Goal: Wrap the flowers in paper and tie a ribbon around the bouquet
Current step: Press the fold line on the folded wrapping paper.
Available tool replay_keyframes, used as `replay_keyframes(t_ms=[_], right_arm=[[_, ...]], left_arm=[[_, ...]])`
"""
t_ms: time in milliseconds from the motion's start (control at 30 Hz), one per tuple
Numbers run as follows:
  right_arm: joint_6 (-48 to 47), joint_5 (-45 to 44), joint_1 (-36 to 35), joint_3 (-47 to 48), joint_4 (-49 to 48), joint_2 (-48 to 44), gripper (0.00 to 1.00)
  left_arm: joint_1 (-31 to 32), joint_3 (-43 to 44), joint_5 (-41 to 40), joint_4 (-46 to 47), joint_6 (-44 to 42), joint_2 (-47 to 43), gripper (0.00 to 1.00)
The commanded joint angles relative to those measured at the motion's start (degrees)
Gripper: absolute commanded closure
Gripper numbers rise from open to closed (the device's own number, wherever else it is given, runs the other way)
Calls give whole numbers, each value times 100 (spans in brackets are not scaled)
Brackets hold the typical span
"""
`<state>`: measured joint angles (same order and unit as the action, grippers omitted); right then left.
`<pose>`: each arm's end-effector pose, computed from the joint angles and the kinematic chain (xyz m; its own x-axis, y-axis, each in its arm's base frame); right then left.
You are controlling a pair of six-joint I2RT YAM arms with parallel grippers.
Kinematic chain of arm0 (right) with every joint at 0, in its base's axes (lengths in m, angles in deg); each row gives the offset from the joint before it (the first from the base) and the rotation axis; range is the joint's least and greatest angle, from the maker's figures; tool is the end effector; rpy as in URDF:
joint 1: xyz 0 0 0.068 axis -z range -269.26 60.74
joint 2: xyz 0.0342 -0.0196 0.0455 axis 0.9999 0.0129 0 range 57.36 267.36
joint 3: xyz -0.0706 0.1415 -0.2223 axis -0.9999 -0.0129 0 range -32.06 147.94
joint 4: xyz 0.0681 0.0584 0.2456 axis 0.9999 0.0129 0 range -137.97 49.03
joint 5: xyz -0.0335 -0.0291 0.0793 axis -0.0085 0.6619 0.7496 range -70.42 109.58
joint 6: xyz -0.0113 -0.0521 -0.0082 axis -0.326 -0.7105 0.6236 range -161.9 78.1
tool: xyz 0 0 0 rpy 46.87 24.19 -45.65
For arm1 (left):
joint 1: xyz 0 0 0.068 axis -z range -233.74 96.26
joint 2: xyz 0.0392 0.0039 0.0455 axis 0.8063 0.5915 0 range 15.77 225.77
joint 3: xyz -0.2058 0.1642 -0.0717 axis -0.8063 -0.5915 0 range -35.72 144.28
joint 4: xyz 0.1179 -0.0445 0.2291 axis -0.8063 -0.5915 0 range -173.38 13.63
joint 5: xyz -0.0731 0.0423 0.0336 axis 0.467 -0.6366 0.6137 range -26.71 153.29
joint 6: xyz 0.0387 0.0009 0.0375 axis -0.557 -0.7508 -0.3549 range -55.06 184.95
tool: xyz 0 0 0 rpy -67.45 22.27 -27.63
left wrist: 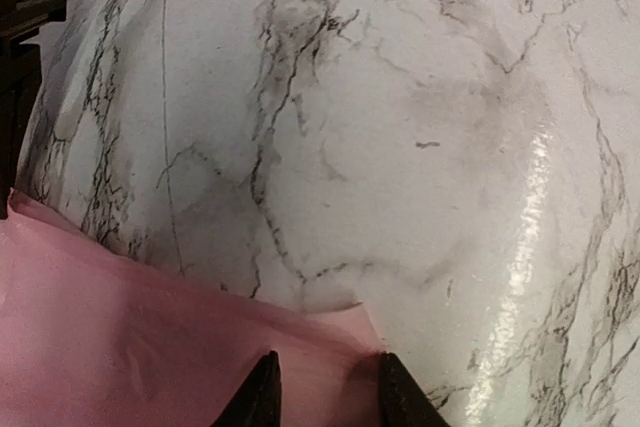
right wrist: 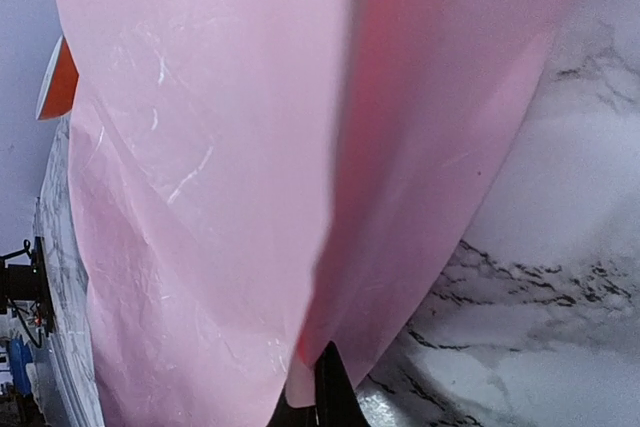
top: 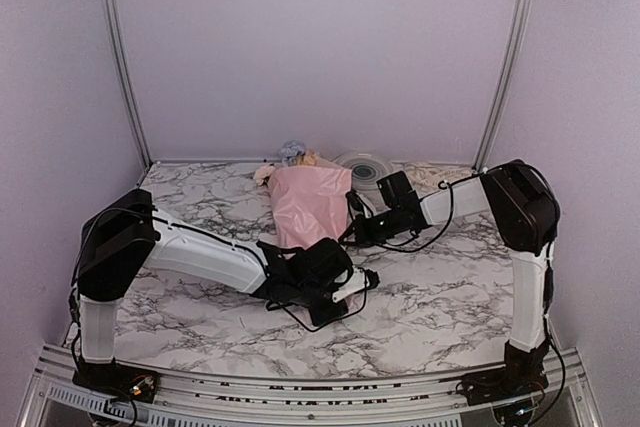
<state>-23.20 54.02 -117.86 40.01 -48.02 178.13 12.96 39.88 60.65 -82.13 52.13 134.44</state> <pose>0.3679 0.2237 0.1182 -0.8561 -0.1656 -0.4896 -0.4733 0.6317 0.6139 0.1750 -0.4024 0.1392 -0.0896 0.7680 -0.6342 0.9490 0.2591 0.1797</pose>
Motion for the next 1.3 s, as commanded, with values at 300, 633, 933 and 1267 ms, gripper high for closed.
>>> replay_keyframes(t_ms=[300, 633, 933, 1267], right_arm=[[-9, -199, 69, 209, -154, 52, 100], [35, -201, 19, 192, -126, 37, 100], [99, -186, -13, 132, -197, 37, 100], [99, -169, -23, 123, -180, -5, 100]], left_arm=[[6, -456, 1442, -341, -314, -1432, 66], [-1580, -481, 425, 367, 1373, -963, 66], [-1969, -1141, 163, 858, 2015, -871, 66], [-2117, -1816, 689, 1549, 1875, -1567, 65]])
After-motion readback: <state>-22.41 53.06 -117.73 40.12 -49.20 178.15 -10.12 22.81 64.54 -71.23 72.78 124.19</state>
